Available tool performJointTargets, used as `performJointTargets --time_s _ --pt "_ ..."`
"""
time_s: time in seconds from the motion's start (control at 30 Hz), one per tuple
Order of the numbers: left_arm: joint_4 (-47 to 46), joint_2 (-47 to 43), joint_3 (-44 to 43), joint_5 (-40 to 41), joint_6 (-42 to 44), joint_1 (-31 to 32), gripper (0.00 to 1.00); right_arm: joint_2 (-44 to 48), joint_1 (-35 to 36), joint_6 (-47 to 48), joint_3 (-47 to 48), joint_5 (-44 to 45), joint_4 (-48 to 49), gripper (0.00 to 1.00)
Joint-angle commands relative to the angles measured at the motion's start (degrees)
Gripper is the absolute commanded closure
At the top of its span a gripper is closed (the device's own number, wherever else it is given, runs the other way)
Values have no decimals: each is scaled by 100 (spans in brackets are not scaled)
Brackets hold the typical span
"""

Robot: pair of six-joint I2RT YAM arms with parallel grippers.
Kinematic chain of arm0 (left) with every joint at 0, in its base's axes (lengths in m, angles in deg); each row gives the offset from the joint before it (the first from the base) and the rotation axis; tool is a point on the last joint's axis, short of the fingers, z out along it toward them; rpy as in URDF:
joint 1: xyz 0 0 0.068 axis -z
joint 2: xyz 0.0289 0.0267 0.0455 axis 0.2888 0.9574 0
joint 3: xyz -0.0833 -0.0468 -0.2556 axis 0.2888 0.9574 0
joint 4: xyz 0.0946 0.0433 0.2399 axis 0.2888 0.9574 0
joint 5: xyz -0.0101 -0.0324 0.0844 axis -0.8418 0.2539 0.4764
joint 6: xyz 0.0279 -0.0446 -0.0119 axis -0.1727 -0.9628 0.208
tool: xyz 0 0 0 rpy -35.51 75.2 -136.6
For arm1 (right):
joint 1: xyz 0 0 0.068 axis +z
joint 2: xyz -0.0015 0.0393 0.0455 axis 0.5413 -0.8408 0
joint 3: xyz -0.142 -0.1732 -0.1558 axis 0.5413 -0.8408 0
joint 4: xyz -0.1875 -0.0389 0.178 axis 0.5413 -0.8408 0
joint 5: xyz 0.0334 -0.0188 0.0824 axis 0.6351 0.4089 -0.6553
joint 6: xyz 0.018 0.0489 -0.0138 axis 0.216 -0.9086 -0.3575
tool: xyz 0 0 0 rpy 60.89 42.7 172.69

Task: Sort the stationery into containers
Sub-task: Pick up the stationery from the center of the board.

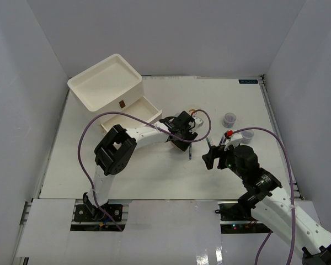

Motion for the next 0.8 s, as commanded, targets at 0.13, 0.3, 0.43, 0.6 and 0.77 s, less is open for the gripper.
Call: performJointTargets --time_s 0.13,0.3,0.43,0.6,0.77 --pt "-38 -437 155 -210 184 -32 49 56 13 -52 -41 -21 93 4" --pt "-64 -560 349 -201 167 -32 62 91 13 -60 -68 -21 93 4" --pt "-73 -691 480 -184 114 -32 68 170 13 -69 -103 5 93 4" --pt "-55 -1130 437 -315 -53 -23 73 205 13 -78 -77 22 85 4" --pt "129 -1491 -1 -430 -386 3 77 205 22 -69 -15 31 85 4"
